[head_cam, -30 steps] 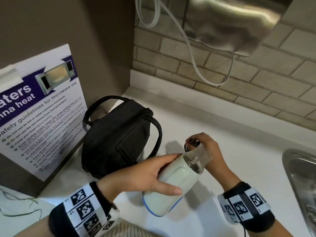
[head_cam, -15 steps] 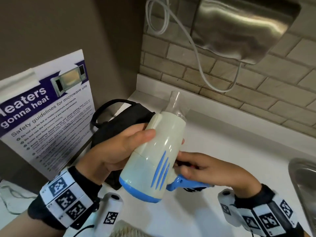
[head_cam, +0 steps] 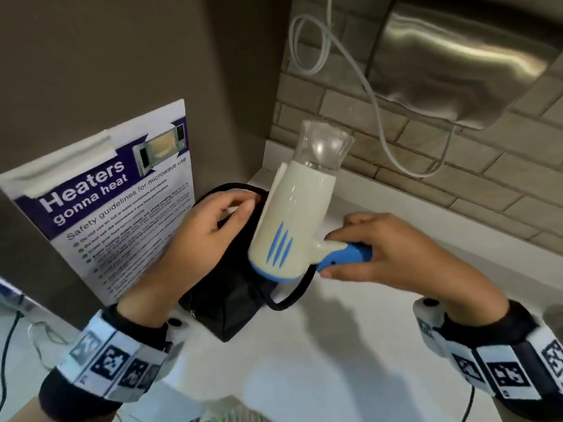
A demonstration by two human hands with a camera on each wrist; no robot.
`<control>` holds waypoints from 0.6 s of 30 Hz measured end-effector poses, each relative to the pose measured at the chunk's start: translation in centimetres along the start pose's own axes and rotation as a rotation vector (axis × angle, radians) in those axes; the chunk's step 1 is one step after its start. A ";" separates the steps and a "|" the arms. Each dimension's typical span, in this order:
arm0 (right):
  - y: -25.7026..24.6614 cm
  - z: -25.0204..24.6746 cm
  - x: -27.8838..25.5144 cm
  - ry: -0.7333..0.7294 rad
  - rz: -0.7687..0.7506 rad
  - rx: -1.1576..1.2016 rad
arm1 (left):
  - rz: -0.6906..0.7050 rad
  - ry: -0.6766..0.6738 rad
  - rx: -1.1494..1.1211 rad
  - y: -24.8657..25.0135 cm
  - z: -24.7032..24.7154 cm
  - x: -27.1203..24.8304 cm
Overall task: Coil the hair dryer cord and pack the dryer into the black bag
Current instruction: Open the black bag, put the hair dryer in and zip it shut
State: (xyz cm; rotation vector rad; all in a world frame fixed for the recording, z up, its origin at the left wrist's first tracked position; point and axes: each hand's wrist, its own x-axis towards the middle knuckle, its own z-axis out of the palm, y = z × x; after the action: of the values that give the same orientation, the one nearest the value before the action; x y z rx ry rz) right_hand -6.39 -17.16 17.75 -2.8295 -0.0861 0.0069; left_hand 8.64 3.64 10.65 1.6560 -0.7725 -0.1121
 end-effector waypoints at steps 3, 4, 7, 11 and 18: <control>0.0 -1.3 1.4 0.171 -0.020 -0.336 | -0.073 0.003 0.460 -3.2 -1.1 -0.5; 0.0 -1.4 2.0 0.242 -0.043 -0.444 | -0.171 -0.030 0.475 -4.1 -1.2 -0.6; -0.4 -1.0 4.3 0.408 -0.133 -0.648 | -0.333 -0.003 0.356 -4.8 -0.6 -0.9; -0.7 1.4 7.4 0.466 -0.346 -0.834 | -0.282 -0.035 0.181 -6.2 -0.6 -1.0; -1.5 5.3 10.1 -0.052 -0.575 -0.675 | -0.462 0.230 -0.137 -7.6 -1.2 -0.2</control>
State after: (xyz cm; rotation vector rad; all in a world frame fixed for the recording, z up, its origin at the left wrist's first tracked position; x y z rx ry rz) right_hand 3.52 -13.55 13.19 -3.3330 -1.0943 -0.0917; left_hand 12.19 5.00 4.00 1.6545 -0.1953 -0.2874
